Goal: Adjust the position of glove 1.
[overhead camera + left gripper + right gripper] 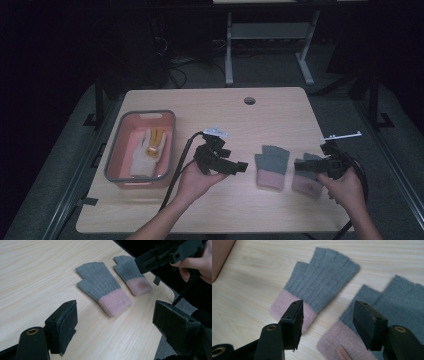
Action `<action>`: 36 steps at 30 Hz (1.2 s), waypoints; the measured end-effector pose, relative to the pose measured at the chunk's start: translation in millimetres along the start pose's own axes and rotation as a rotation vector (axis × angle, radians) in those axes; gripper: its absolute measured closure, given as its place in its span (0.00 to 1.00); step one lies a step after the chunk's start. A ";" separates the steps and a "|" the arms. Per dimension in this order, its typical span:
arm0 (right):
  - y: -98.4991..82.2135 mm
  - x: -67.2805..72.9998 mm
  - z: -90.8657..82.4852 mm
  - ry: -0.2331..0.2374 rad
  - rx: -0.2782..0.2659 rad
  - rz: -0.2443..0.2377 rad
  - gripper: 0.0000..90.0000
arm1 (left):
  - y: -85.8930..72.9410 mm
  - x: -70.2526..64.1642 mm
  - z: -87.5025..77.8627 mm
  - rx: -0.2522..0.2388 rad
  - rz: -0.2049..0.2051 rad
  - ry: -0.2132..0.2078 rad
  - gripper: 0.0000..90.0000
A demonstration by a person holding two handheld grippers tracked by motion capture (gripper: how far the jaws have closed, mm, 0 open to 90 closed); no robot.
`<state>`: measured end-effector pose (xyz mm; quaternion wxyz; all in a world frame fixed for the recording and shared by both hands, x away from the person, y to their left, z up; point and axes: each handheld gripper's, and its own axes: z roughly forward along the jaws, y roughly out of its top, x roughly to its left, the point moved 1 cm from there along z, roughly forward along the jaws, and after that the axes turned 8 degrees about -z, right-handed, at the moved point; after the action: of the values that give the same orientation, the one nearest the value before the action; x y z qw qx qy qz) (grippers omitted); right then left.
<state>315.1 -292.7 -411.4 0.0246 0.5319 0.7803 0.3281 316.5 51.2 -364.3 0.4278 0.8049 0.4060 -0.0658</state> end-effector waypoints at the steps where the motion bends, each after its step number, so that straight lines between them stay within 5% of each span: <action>1: -2.0 -1.8 0.4 -0.005 0.002 -0.003 0.46 | -0.5 -0.6 2.0 0.007 0.007 0.002 0.22; 20: -27.8 -25.9 13.3 -0.115 0.067 0.026 0.51 | -5.3 -2.5 27.4 0.035 -0.007 -0.036 0.22; 36: -33.3 -24.8 24.0 -0.197 0.105 -0.041 0.56 | -6.0 -3.8 32.8 0.032 -0.015 -0.050 0.22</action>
<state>308.0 -309.4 -455.8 0.0801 0.5460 0.8010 0.2323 317.6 26.4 -386.9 0.4242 0.8067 0.4002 -0.0956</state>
